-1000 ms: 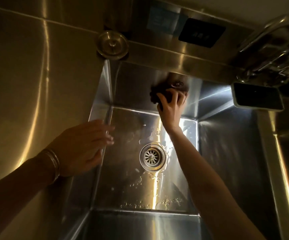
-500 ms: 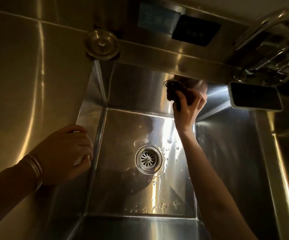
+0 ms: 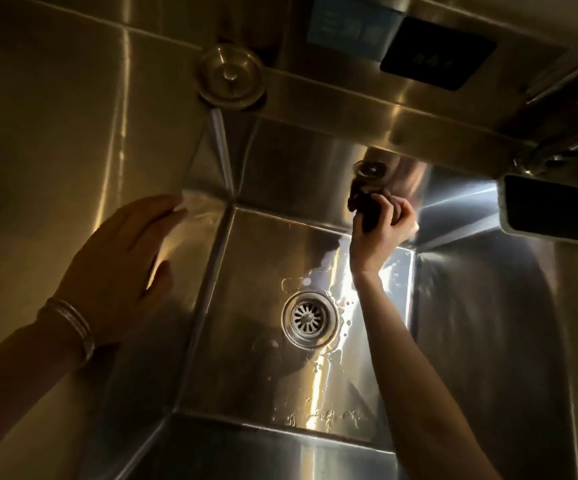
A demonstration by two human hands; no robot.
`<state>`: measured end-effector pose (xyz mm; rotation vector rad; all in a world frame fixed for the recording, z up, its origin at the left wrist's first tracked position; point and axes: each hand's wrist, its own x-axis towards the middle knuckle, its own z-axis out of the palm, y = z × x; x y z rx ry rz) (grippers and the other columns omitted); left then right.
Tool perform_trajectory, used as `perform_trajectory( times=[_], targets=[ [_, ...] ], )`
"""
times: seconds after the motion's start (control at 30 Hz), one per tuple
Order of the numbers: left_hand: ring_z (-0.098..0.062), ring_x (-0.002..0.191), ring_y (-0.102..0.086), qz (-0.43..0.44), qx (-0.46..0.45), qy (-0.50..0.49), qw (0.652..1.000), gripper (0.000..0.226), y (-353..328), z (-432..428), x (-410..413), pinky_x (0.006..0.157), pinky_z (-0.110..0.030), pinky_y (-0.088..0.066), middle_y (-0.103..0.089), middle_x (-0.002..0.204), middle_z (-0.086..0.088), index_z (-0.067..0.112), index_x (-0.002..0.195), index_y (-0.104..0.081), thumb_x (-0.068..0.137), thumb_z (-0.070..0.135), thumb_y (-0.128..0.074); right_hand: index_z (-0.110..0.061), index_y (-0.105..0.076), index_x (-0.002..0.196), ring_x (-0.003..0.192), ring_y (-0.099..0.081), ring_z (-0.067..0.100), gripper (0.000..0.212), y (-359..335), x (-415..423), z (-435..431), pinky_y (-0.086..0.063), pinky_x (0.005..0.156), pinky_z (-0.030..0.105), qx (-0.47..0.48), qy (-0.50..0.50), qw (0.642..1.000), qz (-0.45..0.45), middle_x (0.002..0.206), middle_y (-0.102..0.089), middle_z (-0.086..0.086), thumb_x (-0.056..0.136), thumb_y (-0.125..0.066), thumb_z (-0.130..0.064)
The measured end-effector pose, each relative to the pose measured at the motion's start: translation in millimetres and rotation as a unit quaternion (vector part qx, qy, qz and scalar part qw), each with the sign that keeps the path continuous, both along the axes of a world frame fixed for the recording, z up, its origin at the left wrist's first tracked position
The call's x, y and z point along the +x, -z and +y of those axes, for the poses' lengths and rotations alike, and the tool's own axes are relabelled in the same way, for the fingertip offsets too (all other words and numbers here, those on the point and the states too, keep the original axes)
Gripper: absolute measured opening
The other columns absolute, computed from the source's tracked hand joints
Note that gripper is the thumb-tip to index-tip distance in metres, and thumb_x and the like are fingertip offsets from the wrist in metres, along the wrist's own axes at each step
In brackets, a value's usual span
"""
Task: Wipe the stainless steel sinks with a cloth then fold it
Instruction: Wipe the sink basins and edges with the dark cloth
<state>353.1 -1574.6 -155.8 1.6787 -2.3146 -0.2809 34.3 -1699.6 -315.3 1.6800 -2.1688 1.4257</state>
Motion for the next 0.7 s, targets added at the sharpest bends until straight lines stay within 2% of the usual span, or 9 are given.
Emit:
perform_trajectory(
  times=[0.07, 0.1, 0.2, 0.33, 0.4, 0.47, 0.57, 0.7],
  targets=[
    [-0.031, 0.122, -0.038, 0.006, 0.005, -0.036, 0.999, 0.054, -2, 1, -1, 0.104, -0.035, -0.029, -0.045, 0.135, -0.022, -0.002, 0.131, -0.045, 0.083, 0.024, -0.038, -0.018, -0.060, 0.101, 0.105, -0.050, 0.030, 0.035, 18, 15, 1, -0.029, 0.095, 0.034, 0.048, -0.014, 0.998, -0.040, 0.108, -0.055, 0.014, 0.068, -0.065, -0.008],
    [-0.029, 0.123, -0.038, 0.004, 0.001, -0.042, 0.999, 0.053, -1, 2, -1, 0.106, -0.031, -0.027, -0.045, 0.135, -0.020, -0.001, 0.131, -0.046, 0.084, 0.023, -0.037, -0.018, -0.059, 0.102, 0.104, -0.049, 0.032, 0.035, 31, 26, 5, -0.028, 0.094, 0.033, 0.087, -0.027, 0.995, -0.031, 0.109, -0.054, 0.015, 0.068, -0.064, -0.010],
    [-0.026, 0.125, -0.038, 0.020, 0.009, -0.052, 0.998, 0.051, 2, 0, 4, 0.110, -0.017, -0.019, -0.045, 0.137, -0.017, 0.000, 0.133, -0.045, 0.086, 0.019, -0.038, -0.017, -0.059, 0.107, 0.106, -0.045, 0.037, 0.033, 59, 64, 11, -0.033, 0.093, 0.039, 0.227, -0.058, 0.972, -0.014, 0.117, -0.049, 0.016, 0.074, -0.062, -0.018],
    [-0.023, 0.127, -0.036, 0.024, 0.006, -0.065, 0.998, 0.049, 2, 0, 3, 0.112, -0.016, -0.017, -0.044, 0.138, -0.017, -0.001, 0.134, -0.044, 0.089, 0.016, -0.035, -0.020, -0.056, 0.117, 0.116, -0.035, 0.036, 0.034, 54, 137, 1, -0.035, 0.096, 0.044, 0.375, 0.006, 0.915, -0.147, 0.132, -0.038, 0.011, 0.083, -0.059, -0.021],
    [-0.023, 0.127, -0.036, 0.024, 0.004, -0.065, 0.998, 0.048, 1, 0, 1, 0.112, -0.016, -0.017, -0.045, 0.137, -0.019, -0.003, 0.133, -0.045, 0.090, 0.014, -0.033, -0.021, -0.055, 0.121, 0.118, -0.034, 0.035, 0.036, 48, 167, -2, -0.037, 0.097, 0.047, 0.411, -0.044, 0.895, -0.167, 0.135, -0.036, 0.010, 0.084, -0.058, -0.021],
    [-0.024, 0.126, -0.036, 0.025, 0.002, -0.065, 0.998, 0.047, 0, -1, -1, 0.112, -0.017, -0.018, -0.046, 0.135, -0.020, -0.005, 0.132, -0.046, 0.090, 0.012, -0.032, -0.021, -0.059, 0.118, 0.115, -0.038, 0.033, 0.037, 40, 187, 3, -0.039, 0.098, 0.046, 0.378, -0.136, 0.893, -0.201, 0.130, -0.041, 0.010, 0.081, -0.062, -0.017],
    [-0.026, 0.126, -0.037, 0.031, 0.000, -0.065, 0.997, 0.045, -1, -1, -1, 0.112, -0.018, -0.019, -0.046, 0.135, -0.021, -0.006, 0.132, -0.045, 0.092, 0.011, -0.033, -0.013, -0.066, 0.109, 0.110, -0.049, 0.025, 0.038, 22, 184, 12, -0.043, 0.099, 0.041, 0.278, -0.241, 0.896, -0.249, 0.118, -0.049, 0.010, 0.071, -0.070, -0.010],
    [-0.027, 0.127, -0.035, 0.033, -0.004, -0.066, 0.997, 0.047, 1, 1, -1, 0.112, -0.018, -0.018, -0.043, 0.137, -0.021, -0.006, 0.134, -0.042, 0.091, 0.011, -0.032, -0.004, -0.067, 0.101, 0.113, -0.050, 0.029, 0.035, -14, 166, 18, -0.044, 0.098, 0.036, 0.125, -0.376, 0.895, -0.203, 0.117, -0.050, 0.016, 0.067, -0.069, -0.012]
  ],
)
